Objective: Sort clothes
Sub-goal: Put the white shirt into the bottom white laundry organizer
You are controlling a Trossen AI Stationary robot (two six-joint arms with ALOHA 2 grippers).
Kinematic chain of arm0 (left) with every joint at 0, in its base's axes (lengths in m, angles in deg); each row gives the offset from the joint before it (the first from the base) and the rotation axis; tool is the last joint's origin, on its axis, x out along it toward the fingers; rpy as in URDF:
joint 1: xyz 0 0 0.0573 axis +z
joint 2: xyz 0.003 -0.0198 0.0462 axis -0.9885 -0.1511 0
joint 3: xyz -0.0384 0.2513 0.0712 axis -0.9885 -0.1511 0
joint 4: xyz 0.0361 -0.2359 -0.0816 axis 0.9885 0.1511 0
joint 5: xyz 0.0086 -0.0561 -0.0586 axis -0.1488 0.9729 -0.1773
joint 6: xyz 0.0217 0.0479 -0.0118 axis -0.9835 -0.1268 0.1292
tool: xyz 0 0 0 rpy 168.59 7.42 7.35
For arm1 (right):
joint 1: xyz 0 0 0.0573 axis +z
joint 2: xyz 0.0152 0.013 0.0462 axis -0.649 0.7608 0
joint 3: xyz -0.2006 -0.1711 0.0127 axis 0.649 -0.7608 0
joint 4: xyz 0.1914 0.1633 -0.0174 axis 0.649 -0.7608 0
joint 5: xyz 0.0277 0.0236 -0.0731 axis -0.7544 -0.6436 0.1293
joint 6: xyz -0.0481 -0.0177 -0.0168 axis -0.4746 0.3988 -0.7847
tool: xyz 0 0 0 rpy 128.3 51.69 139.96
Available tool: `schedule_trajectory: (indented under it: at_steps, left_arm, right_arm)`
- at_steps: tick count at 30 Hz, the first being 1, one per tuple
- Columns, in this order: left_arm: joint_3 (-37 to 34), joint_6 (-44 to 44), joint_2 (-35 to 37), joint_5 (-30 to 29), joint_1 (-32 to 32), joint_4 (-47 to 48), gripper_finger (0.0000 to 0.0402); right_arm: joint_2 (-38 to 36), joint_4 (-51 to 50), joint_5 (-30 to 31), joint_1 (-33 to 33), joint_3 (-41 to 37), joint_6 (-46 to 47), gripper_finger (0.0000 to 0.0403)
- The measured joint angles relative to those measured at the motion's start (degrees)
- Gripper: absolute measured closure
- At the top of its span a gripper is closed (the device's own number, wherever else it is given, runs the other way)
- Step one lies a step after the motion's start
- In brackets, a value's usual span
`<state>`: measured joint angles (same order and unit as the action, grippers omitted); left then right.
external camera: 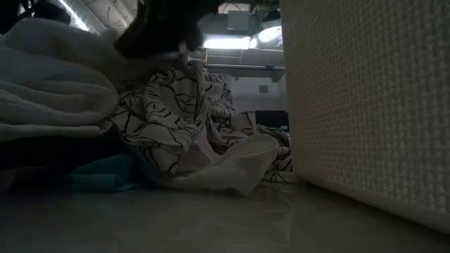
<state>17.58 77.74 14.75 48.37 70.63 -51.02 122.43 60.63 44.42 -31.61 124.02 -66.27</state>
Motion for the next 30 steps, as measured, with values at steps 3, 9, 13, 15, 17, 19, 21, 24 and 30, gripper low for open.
schedule_trajectory:
  at_steps: [3, 9, 13, 15, 17, 19, 21, 24, 30]
  left_arm:
    - [0.00, -0.08, 0.01, -0.02, 0.00, 0.01, 0.0398]
    - [0.00, -0.02, 0.00, -0.02, 0.00, 0.03, 0.0398]
    - [0.00, 0.99, 0.01, -0.02, 0.00, 0.07, 0.0398]
    - [0.00, 2.23, 0.00, -0.02, 0.00, 0.09, 0.0398]
    - [0.00, 3.65, 0.02, -0.03, 0.00, 0.10, 0.0398]
    - [0.00, 4.76, 0.00, -0.02, 0.00, 0.11, 0.0398]
    - [0.00, 5.52, 0.00, -0.02, -0.07, 0.11, 0.0398]
    - [0.00, 4.74, 0.00, -0.02, -0.07, 0.14, 0.0398]
    - [0.00, 1.95, 0.02, -0.02, -0.07, -0.02, 0.0398]
  right_arm:
    - [1.65, 0.29, 3.55, -0.62, 0.00, 0.20, 0.0149]
    - [3.68, 0.17, 9.00, -1.76, 0.02, -3.34, 0.0178]
    - [4.35, 0.21, 9.21, -1.69, 0.07, -5.54, 0.0258]
    - [4.45, 0.00, 10.44, -1.66, 0.07, -5.63, 0.0311]
    - [4.48, -0.32, 12.73, -1.72, 0.07, -6.02, 0.0366]
    - [4.48, -0.53, 15.27, -1.63, 0.07, -7.64, 0.0389]
    - [4.54, -1.95, 18.32, -1.07, 1.08, -8.32, 0.0381]
    - [4.57, -3.59, 21.08, -0.08, 4.60, -8.42, 0.0380]
    - [2.58, -10.81, 28.79, 3.19, 13.84, -9.77, 0.0389]
